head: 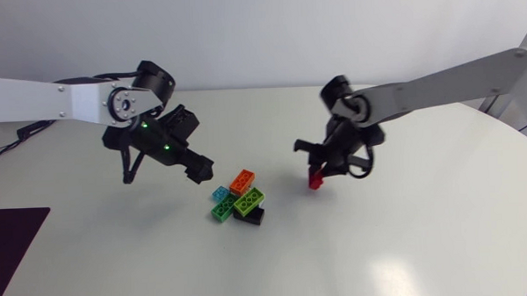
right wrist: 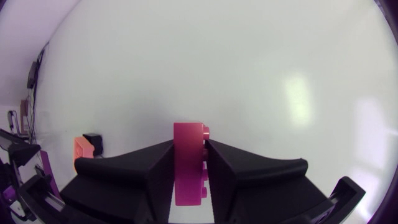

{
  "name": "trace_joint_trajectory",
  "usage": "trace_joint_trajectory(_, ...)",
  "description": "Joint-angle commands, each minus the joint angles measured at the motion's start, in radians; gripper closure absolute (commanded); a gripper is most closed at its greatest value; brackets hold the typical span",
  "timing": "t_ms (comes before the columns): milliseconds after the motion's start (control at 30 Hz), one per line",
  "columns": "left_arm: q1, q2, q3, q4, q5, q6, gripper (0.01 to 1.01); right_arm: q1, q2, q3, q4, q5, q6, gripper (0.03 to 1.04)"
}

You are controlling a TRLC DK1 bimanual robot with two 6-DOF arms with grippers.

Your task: Sort duplo bricks by size, large to the right and small to the left

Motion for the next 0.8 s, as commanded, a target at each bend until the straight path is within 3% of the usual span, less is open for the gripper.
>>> trace_joint_trajectory(0,-0.041,0.093,0.093,0.007,0.008,-0.032,0.049,-0.134,-0.112,-0.099,-0.034,-0.019,-0.068,1.01)
trace_joint_trajectory(67,-0.069,0.160,0.156,0.004,0.010,-0.049,0.049,-0.238,-0.176,-0.180,-0.036,-0.057,-0.138,0.97)
trace_joint_trajectory(100,-0.081,0.189,0.188,0.001,0.010,-0.059,0.049,-0.286,-0.209,-0.218,-0.042,-0.069,-0.173,0.83)
trace_joint_trajectory(133,-0.090,0.212,0.213,-0.002,0.013,-0.067,0.049,-0.319,-0.232,-0.244,-0.056,-0.072,-0.206,0.63)
trace_joint_trajectory(167,-0.100,0.235,0.237,-0.012,0.022,-0.072,0.049,-0.353,-0.253,-0.267,-0.075,-0.072,-0.233,0.36)
trace_joint_trajectory(200,-0.109,0.249,0.254,-0.022,0.028,-0.073,0.049,-0.375,-0.262,-0.281,-0.094,-0.072,-0.255,0.17)
trace_joint_trajectory(233,-0.121,0.265,0.269,-0.037,0.028,-0.073,0.049,-0.399,-0.270,-0.294,-0.120,-0.072,-0.273,0.07)
trace_joint_trajectory(367,-0.175,0.298,0.283,-0.074,0.028,-0.082,0.057,-0.450,-0.313,-0.341,-0.128,-0.085,-0.308,0.07)
trace_joint_trajectory(467,-0.201,0.308,0.283,-0.094,0.027,-0.084,0.138,-0.457,-0.348,-0.359,-0.129,-0.103,-0.308,0.07)
trace_joint_trajectory(533,-0.213,0.309,0.282,-0.112,0.027,-0.081,0.297,-0.456,-0.367,-0.370,-0.131,-0.109,-0.305,0.07)
trace_joint_trajectory(633,-0.225,0.311,0.276,-0.118,0.027,-0.090,0.677,-0.454,-0.387,-0.384,-0.131,-0.120,-0.302,0.07)
trace_joint_trajectory(767,-0.227,0.312,0.271,-0.120,0.024,-0.095,0.746,-0.453,-0.400,-0.393,-0.132,-0.134,-0.299,0.07)
